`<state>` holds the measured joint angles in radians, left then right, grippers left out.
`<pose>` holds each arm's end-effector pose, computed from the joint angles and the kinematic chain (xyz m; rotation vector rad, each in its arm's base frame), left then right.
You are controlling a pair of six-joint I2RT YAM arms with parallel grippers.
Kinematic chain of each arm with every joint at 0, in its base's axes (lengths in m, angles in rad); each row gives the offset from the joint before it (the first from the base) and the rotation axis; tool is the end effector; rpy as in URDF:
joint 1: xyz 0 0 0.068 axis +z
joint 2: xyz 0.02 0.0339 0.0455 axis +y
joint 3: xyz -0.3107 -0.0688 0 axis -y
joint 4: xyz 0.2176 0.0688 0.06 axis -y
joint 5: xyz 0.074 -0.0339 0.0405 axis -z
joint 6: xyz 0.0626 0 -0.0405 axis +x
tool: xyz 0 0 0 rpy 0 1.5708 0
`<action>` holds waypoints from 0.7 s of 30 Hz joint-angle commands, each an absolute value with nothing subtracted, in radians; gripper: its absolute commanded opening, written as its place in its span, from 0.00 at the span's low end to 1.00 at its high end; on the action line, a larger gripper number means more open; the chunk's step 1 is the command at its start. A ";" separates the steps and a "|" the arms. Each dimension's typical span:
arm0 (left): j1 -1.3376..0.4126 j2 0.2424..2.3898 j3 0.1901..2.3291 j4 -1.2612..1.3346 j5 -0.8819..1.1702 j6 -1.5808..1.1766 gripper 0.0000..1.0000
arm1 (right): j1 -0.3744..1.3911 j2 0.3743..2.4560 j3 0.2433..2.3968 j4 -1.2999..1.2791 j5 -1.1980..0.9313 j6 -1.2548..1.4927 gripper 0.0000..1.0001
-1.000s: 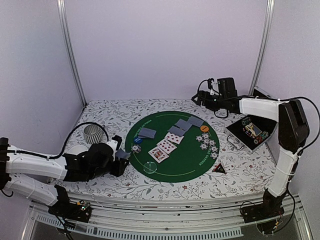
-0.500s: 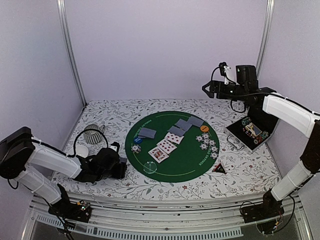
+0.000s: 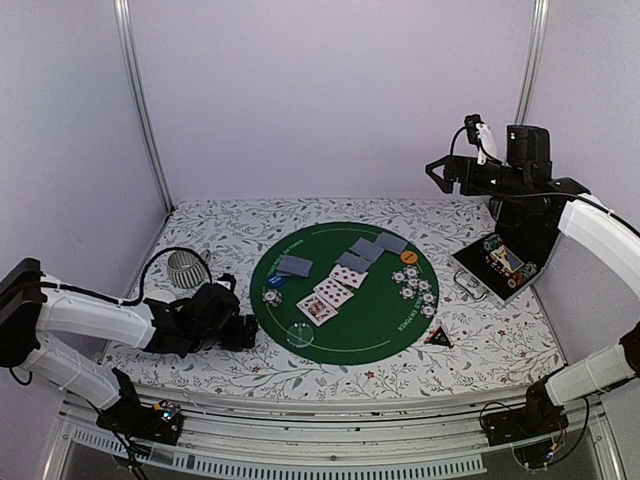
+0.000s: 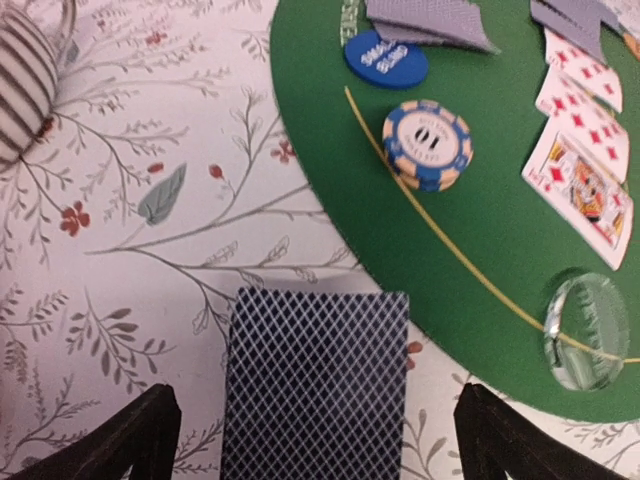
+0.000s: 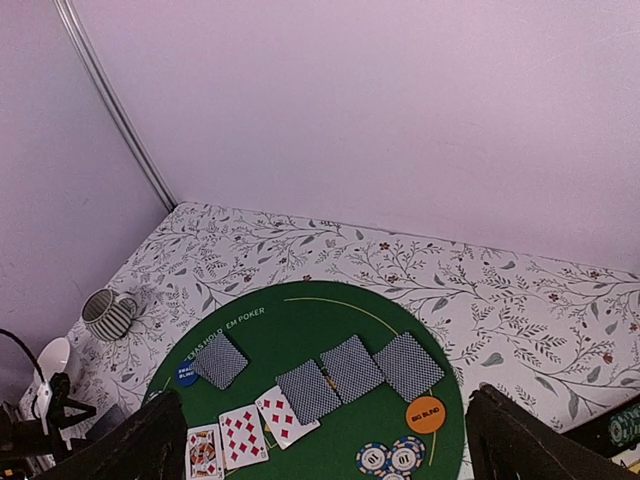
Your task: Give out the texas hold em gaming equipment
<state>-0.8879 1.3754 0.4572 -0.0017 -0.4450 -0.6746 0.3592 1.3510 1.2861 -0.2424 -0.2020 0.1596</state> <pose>0.1588 -0.1525 0.1780 0.0724 2.3784 -0.1826 0.2786 0.1180 0.4216 -0.3300 1.8793 0.5436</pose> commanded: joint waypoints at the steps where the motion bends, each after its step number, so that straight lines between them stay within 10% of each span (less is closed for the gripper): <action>1: -0.899 1.251 0.563 -0.151 -0.527 -0.633 0.98 | 0.281 1.259 1.225 -0.252 -0.247 0.130 0.99; 11: -0.702 1.023 0.645 -0.007 -0.567 -0.303 0.98 | -0.090 1.000 0.648 0.252 -0.255 0.126 0.99; 21: -0.352 1.064 0.408 0.588 -0.753 -0.090 0.98 | -0.143 1.194 0.224 1.007 -0.117 0.114 0.99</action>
